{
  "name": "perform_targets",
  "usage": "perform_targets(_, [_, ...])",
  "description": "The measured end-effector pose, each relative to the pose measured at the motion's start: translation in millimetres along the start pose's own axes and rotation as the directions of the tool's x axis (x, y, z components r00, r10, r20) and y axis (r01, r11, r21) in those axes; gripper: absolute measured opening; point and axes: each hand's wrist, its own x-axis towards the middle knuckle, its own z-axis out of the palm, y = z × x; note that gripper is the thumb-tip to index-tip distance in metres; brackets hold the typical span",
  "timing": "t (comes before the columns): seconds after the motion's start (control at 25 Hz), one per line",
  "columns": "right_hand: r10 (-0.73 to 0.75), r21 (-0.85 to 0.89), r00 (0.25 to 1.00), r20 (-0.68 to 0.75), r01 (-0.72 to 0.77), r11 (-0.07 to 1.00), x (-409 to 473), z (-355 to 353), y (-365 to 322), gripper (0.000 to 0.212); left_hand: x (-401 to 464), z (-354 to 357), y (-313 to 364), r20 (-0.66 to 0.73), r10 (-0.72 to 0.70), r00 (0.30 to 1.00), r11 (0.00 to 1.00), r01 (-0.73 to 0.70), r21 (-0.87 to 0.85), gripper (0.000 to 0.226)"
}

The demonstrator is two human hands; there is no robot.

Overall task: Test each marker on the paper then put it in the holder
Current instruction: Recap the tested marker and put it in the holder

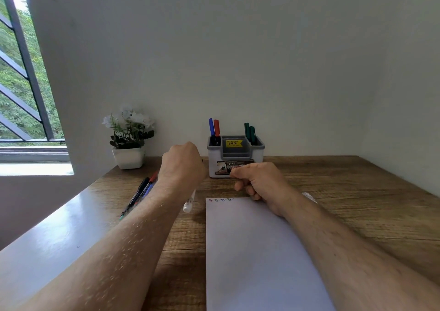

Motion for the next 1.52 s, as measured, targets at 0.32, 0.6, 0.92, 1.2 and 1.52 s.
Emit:
perform_targets(0.32, [-0.017, 0.011, 1.0, 0.019, 0.017, 1.0, -2.5, -1.0, -1.8, 0.032, -6.9, -0.1, 15.4, 0.084, -0.079, 0.993, 0.716, 0.115, -0.688, 0.031])
perform_targets(0.6, [-0.032, 0.006, 0.997, 0.077, 0.032, 0.999, -3.7, -4.3, -3.1, 0.04, -11.2, 15.4, 19.7, 0.246, -0.11, 0.963, 0.452, 0.269, -0.851, 0.031])
perform_targets(0.92, [-0.042, -0.001, 0.989, 0.142, 0.042, 0.999, -6.2, -6.1, -5.3, 0.024, -13.6, 15.2, 18.2, 0.301, -0.12, 0.946, 0.362, 0.325, -0.874, 0.02])
perform_targets(1.2, [-0.007, -0.051, 0.989, 0.145, 0.015, 0.999, -7.0, -4.7, -5.2, 0.043, -15.0, 12.7, 21.3, 0.372, -0.07, 0.926, 0.27, 0.376, -0.886, 0.023])
perform_targets(1.52, [-0.038, -0.209, 0.988, 0.147, 0.069, 0.976, -5.8, 1.7, -6.3, 0.046, -13.4, 16.1, 21.4, 0.34, -0.051, 0.939, 0.274, 0.341, -0.899, 0.019])
